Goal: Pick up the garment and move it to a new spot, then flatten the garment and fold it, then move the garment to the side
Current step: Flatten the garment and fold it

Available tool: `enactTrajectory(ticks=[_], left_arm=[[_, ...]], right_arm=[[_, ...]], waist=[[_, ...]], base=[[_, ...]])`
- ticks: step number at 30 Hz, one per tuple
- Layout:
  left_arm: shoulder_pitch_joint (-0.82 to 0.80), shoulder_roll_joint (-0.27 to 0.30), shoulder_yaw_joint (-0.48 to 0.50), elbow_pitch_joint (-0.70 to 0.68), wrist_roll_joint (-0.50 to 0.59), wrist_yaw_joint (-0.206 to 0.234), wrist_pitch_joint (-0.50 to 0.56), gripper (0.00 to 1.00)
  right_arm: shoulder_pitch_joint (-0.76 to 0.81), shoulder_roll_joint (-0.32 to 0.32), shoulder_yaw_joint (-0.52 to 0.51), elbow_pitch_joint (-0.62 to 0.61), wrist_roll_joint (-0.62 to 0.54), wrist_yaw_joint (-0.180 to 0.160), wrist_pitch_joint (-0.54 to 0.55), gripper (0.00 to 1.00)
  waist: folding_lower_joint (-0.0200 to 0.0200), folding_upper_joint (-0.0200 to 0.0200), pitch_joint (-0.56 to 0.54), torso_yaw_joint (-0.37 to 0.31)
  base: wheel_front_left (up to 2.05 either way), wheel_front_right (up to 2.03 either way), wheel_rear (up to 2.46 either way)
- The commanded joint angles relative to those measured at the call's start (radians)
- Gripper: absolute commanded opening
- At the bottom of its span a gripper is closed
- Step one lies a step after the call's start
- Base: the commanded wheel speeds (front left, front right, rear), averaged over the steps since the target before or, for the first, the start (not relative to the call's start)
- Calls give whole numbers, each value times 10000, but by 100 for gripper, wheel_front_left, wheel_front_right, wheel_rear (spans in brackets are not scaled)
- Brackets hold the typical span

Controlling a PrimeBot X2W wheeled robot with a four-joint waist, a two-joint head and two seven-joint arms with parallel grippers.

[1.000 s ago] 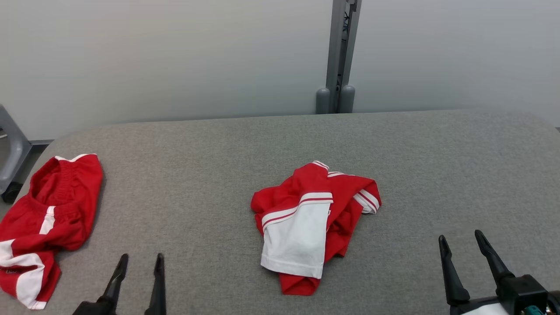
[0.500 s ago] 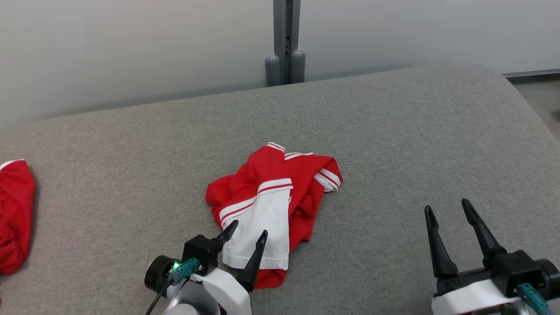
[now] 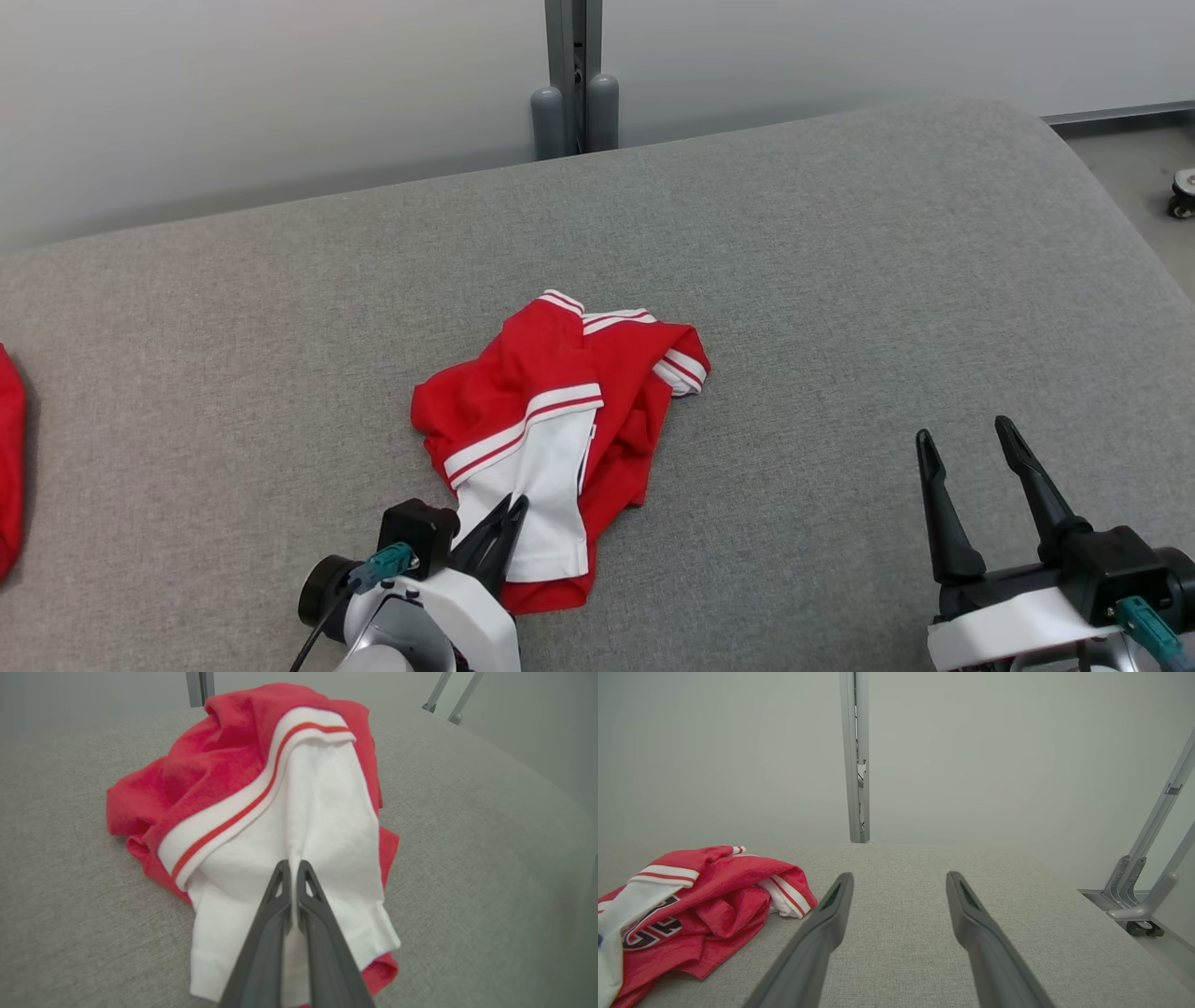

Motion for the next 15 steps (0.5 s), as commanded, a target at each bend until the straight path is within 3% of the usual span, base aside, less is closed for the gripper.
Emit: enactTrajectory(ticks=[1,5,9,15], left_arm=[[-52,62,-16,42,-95,-58,-32,0],[-121,26,143,-127,-522,-103,-187,0],[-304,51,927,-1098,-1716,-140,-78,0],[-1254,995,2096,-3088,-2434,68,759,0]], right_arm=[[-75,-46,-17,-6,0,1,-4,100],[-44,-48,-23,5,-61,1,-4,100],[123,-46,-147,-5,-112,1,-4,100],[239,-45,-58,98,-26,1,-4,100]], waist=[[0,-1,-13,21],[0,-1,-103,79],[0,-1,-243,210],[0,-1,-458,467]], base=[[0,0,0],[0,0,0],[0,0,0],[0,0,0]])
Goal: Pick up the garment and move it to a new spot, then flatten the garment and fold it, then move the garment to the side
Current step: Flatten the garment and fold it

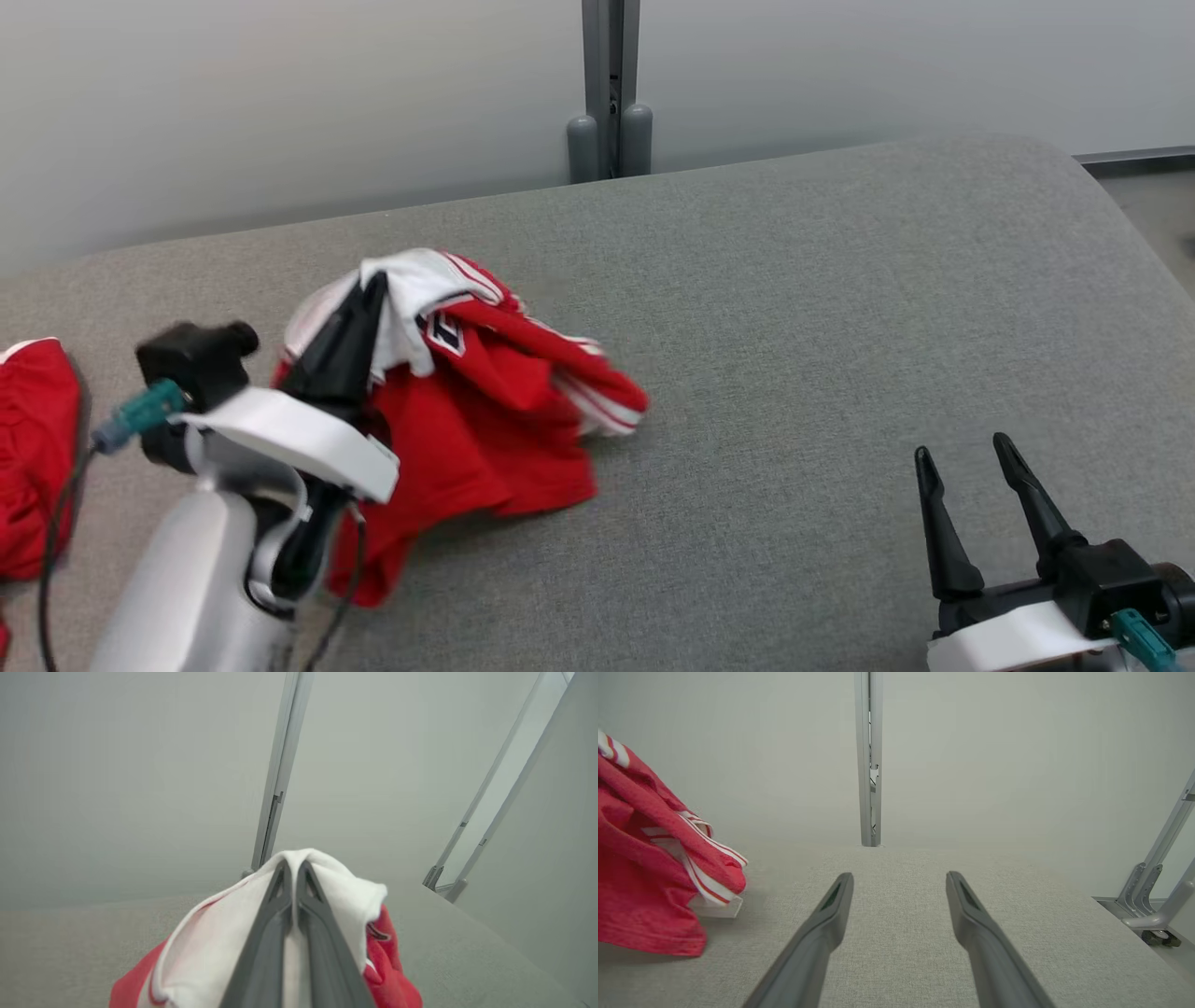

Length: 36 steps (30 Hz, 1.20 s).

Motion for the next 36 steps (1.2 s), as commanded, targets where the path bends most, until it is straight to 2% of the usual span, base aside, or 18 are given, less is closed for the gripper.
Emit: enactTrajectory(ticks=[1,4,7,12,17,21,27,28,32,34,35,36], left_arm=[[-430,240,120,-285,63,89,174,0],[-1295,531,191,-847,151,144,682,0],[-2079,553,-68,-1016,279,102,1086,0],[-2693,-213,-978,-425,491,66,1266,0],[-2789,-893,-1995,1372,544,181,674,0],[-2978,-1045,-3094,2986,173,121,22,0],[-3554,-1026,-5329,3633,-1294,257,-977,0],[-3554,-1026,-5329,3633,-1294,257,-977,0],[-3971,-1038,-6522,3681,-2075,332,-1665,0],[-4018,-1039,-7020,3633,-2511,417,-1997,72],[-4037,-1039,-7249,3618,-2701,463,-2124,98],[-4049,-1041,-7478,3609,-2862,492,-2212,100]], right_arm=[[18,-43,55,7,60,1,-4,100],[-106,-48,203,70,75,1,-5,100],[-191,-46,309,151,78,1,-3,100],[-386,-45,550,217,124,1,-3,100],[-819,-43,790,153,265,1,-3,100],[-1256,-52,991,109,455,1,-3,100],[-1482,-40,909,20,731,1,-3,100],[-1482,-40,909,20,731,1,-3,100],[-1377,-42,822,35,879,1,-5,100],[-1331,-40,782,51,933,1,-5,100],[-1323,-42,773,62,949,1,-3,100],[-1316,-42,750,70,969,1,-3,100]], waist=[[0,0,-48,66],[0,0,-112,91],[0,0,-172,34],[0,0,-79,-330],[0,0,624,-971],[0,0,1268,-1698],[0,0,1902,-2523],[0,0,1902,-2523],[0,0,2029,-2808],[0,0,2028,-2858],[0,0,2020,-2872],[0,0,2002,-2865]], base=[[0,0,0],[0,0,0],[0,0,0],[0,0,0],[0,0,0],[0,0,0],[0,0,0],[0,0,0],[0,0,0],[0,0,0],[0,0,0],[0,0,0]])
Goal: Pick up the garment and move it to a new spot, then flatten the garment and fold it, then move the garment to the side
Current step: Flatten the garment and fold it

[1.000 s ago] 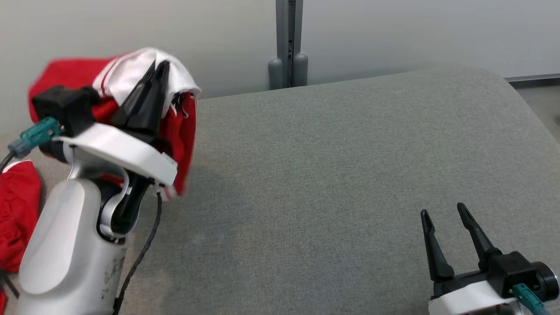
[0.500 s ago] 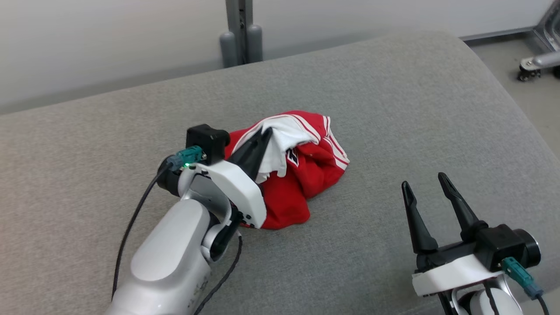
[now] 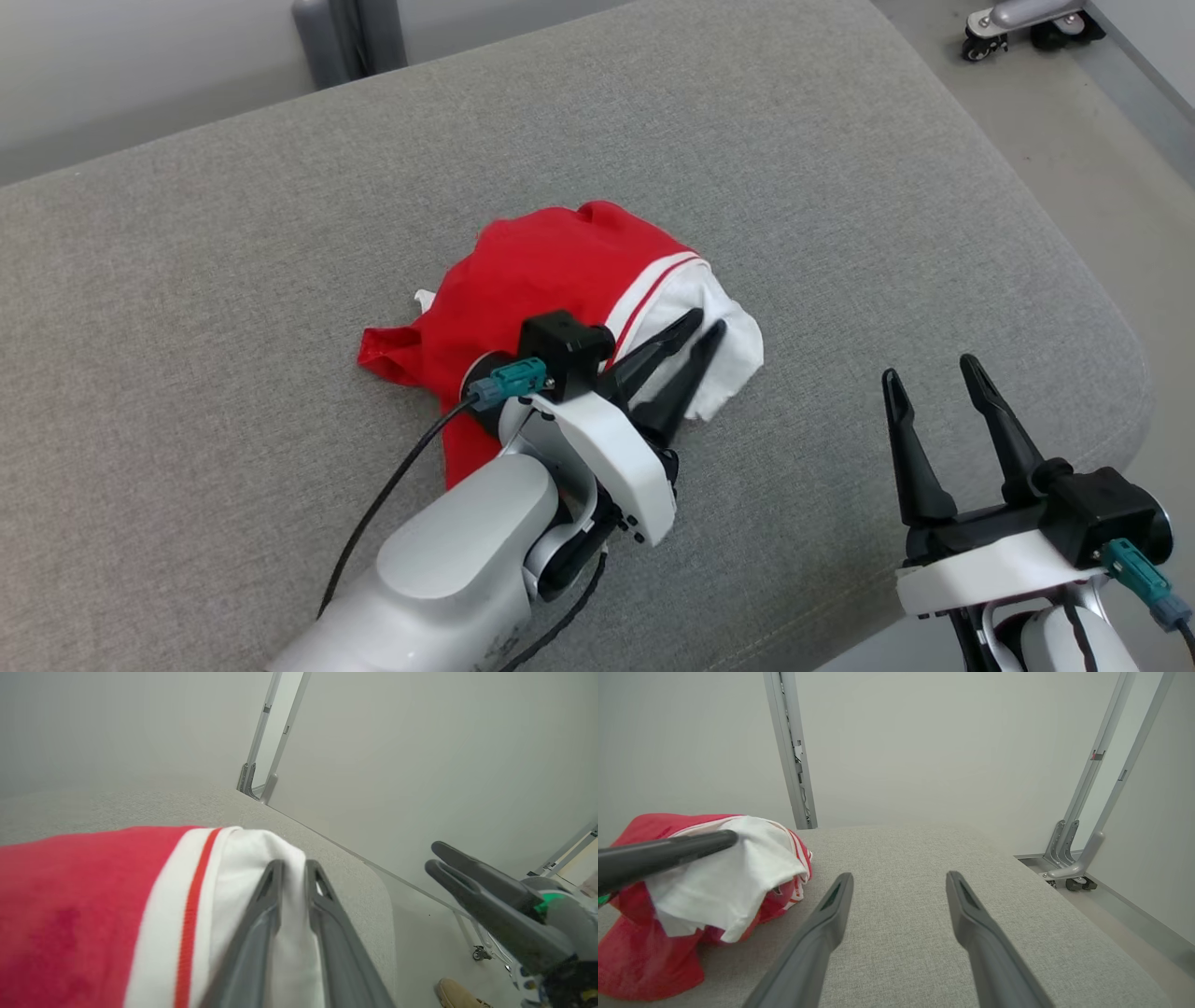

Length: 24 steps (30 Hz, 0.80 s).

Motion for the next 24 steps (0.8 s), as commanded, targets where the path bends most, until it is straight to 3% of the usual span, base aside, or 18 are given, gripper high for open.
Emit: enactTrajectory(ticks=[1,6,9,12,16,19,24], left_arm=[[-41,54,-69,-29,-100,49,-62,100],[647,54,-542,-567,-428,-33,-298,100],[1548,520,-334,-1420,-449,203,-369,100],[2475,1479,51,-2412,-315,868,-405,100],[3457,2326,807,-2972,-563,1763,-410,100],[3662,2442,1026,-2553,-909,1782,-324,100],[3238,1685,1051,-1471,-1597,1076,46,100]], right_arm=[[24,-41,-45,-3,66,1,-3,100],[304,-43,-322,31,8,1,-3,100],[550,-46,-500,33,-80,1,-3,100],[683,-32,-492,-33,-144,1,-5,100],[767,-46,-496,-78,-271,1,-5,100],[692,-43,-408,-63,-410,1,-3,100],[508,-48,-274,-16,-566,1,-3,100]], waist=[[0,0,-36,24],[0,0,-512,382],[0,0,-872,663],[0,0,-1025,940],[0,0,-1020,1327],[0,0,-975,1562],[0,0,-962,1637]], base=[[0,0,0],[0,0,0],[0,0,0],[0,0,0],[0,0,0],[0,0,0],[0,0,0]])
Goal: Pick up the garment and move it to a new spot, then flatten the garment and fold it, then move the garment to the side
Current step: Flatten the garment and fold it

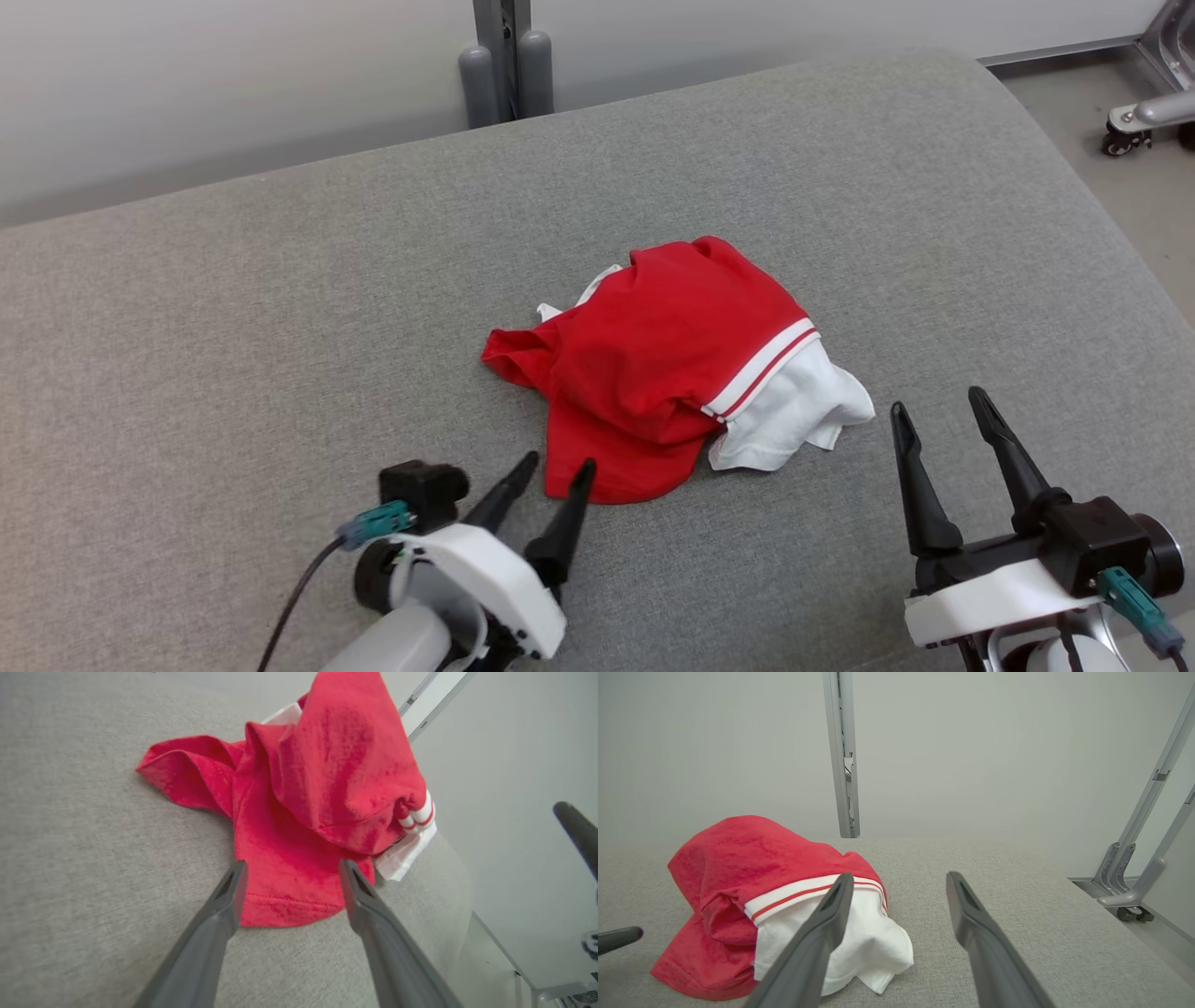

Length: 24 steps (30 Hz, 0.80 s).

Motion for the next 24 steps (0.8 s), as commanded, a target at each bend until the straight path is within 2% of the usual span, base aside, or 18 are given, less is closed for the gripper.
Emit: enactTrajectory(ticks=[1,5,9,11,15,16,17,21,24], left_arm=[[-363,-290,-39,427,-208,-277,172,100],[-827,-726,-180,1677,-247,-566,413,100],[-1386,-1030,-137,3277,-19,-485,159,100],[-1441,-1111,-123,3478,-74,-631,141,100],[-1534,-1321,-163,4133,-431,-1262,481,100],[-1599,-1371,-210,4272,-408,-1373,483,42],[-1652,-1406,-260,4394,-395,-1473,487,0],[-2072,-1418,-25,4456,-388,-1686,32,0],[-2228,-1112,389,3998,-147,-1537,-295,0]], right_arm=[[-129,-54,43,20,-107,1,-3,100],[-233,-54,159,20,-182,1,-3,100],[-202,-54,203,-8,-171,1,-3,100],[-164,-55,152,-24,-145,1,-3,100],[-22,-49,130,2,-116,1,-3,100],[-15,-51,136,18,-112,1,-3,100],[-13,-52,133,34,-100,1,-5,100],[3,-49,67,22,-18,1,-3,100],[89,-51,29,25,62,1,-3,100]], waist=[[0,0,6,-41],[0,0,31,-238],[0,0,80,-574],[0,0,87,-597],[0,0,95,-660],[0,0,95,-667],[0,0,84,-672],[0,0,2,-542],[0,0,-111,-360]], base=[[0,0,0],[0,0,0],[0,0,0],[0,0,0],[0,0,0],[0,0,0],[0,0,0],[0,0,0],[0,0,0]])
